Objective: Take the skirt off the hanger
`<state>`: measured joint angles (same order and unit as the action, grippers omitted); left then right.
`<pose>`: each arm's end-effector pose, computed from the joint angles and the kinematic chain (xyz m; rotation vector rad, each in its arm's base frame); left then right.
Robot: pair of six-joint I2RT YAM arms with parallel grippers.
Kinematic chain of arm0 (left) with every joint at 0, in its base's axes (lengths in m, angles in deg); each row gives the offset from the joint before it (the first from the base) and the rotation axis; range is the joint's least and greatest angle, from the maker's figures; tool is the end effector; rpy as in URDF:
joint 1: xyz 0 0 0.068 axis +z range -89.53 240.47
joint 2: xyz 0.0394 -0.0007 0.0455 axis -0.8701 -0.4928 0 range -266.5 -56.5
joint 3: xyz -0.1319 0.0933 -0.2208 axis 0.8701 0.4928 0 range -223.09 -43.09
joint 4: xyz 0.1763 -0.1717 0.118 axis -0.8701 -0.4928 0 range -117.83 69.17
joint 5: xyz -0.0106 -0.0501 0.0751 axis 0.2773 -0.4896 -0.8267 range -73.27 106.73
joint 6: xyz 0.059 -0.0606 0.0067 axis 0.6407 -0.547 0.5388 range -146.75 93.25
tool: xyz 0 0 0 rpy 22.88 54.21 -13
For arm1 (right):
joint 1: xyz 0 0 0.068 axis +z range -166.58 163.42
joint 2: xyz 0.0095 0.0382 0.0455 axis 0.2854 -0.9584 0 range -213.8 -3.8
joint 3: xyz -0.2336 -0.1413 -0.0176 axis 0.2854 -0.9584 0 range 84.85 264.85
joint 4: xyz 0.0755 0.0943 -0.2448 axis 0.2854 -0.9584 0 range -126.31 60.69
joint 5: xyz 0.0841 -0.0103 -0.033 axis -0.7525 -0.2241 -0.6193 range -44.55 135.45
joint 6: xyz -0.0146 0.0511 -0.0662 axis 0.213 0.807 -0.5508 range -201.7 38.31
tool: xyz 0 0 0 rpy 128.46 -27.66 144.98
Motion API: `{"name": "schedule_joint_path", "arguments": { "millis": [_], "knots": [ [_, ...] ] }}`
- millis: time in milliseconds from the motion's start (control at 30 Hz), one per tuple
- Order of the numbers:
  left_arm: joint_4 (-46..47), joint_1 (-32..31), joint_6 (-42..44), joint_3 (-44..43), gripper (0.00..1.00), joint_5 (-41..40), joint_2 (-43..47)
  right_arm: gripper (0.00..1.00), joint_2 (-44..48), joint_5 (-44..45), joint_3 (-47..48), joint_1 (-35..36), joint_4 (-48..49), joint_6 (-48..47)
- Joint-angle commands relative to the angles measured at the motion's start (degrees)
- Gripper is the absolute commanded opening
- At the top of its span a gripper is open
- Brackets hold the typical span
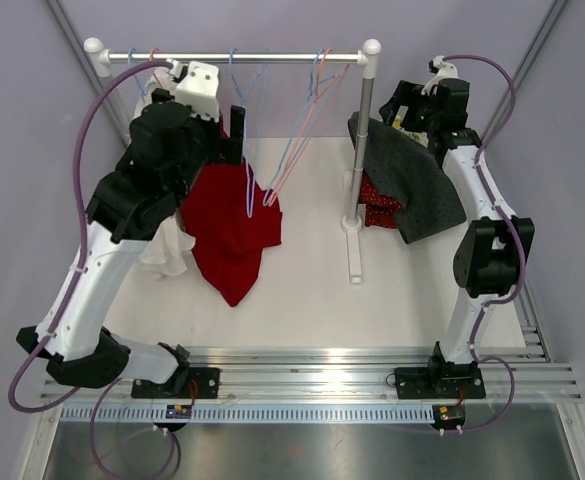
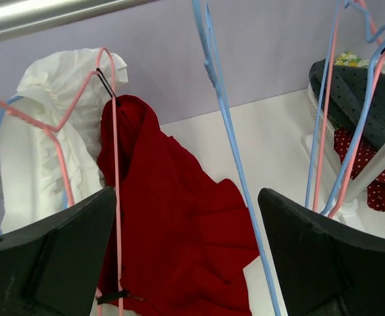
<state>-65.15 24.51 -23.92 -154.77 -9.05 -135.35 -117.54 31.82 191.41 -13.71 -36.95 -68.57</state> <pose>0.2544 -0.1445 0.5351 0.2679 1.7306 -0.0234 0.5294 0.0442 0.3458 -0.0041 1.8417 0.4134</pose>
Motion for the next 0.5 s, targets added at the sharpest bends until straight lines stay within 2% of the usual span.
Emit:
{"name": "schedule_joint_path", "arguments": {
  "millis": [0,100,133,267,300,467],
  "knots": [
    [-2.09,-0.16,-1.77,-4.08,0.93,-4.51,5.36,1.0,11.94,4.91,-0.48,0.29,-2.01,-2.31],
    [-1.92,0.28,-2.12,0.48,0.98,-13.12,8.96,0.99,20.63,7.91,-5.29,0.29,-3.61,-1.88],
    [-2.0,0.89,-2.56,1.45,0.99,-13.15,9.5,0.99,25.79,8.35,-9.49,0.46,-3.52,-1.35],
    [-8.05,5.81,-8.18,1.03,0.99,-8.42,8.28,0.99,38.65,5.82,-21.29,1.78,-1.42,2.77],
    [-8.59,7.12,-8.54,0.85,0.99,-7.19,7.84,0.99,42.94,5.37,-23.14,2.92,-1.85,3.39],
    [-7.63,10.73,-8.37,-0.2,0.97,-3.23,3.89,0.99,53.25,3.44,-35.25,7.4,-2.03,6.55]
  ]
}}
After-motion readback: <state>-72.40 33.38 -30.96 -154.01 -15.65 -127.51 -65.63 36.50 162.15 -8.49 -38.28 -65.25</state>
